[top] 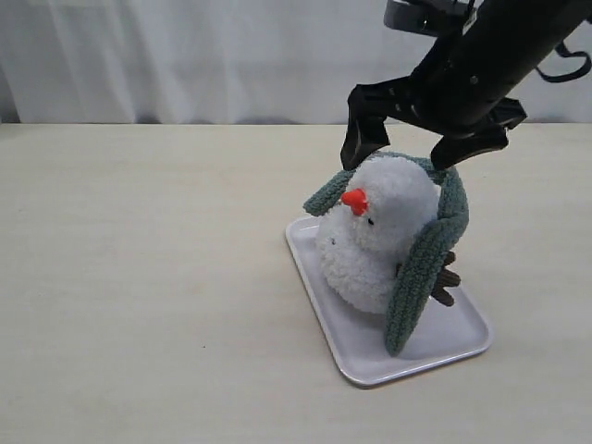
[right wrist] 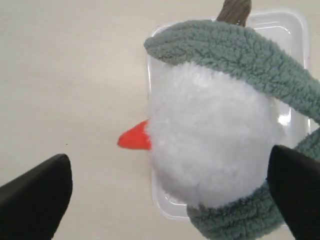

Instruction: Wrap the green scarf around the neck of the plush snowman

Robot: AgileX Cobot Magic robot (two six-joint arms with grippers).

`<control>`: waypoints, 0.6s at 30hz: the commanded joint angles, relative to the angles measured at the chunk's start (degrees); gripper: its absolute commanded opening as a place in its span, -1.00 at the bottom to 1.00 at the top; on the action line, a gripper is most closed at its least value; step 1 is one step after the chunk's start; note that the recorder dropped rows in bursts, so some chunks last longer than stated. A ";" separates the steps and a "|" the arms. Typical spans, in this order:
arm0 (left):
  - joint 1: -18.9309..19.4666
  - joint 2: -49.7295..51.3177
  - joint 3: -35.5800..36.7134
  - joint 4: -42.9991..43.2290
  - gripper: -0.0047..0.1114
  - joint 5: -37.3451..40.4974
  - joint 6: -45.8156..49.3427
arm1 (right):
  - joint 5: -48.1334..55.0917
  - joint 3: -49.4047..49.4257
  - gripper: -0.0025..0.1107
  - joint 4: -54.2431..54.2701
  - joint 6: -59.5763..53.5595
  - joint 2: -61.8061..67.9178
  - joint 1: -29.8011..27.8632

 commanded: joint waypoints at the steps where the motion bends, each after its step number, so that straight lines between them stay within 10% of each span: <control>1: 0.00 -0.13 0.11 0.06 -0.92 -0.65 -0.01 | 4.69 -1.30 0.73 -1.66 -1.23 -4.80 0.02; 4: 0.00 -0.13 0.11 0.06 -0.92 -0.65 -0.01 | 6.41 -1.30 0.45 -6.19 -1.23 -7.85 0.02; 10: 0.00 -0.13 0.11 0.06 -0.92 -0.65 -0.01 | 6.41 4.83 -0.74 -22.02 4.24 -13.87 0.02; 18: 0.00 -0.13 0.11 0.06 -0.92 -0.65 -0.01 | -7.71 17.55 -0.76 -16.49 3.88 -13.94 -6.49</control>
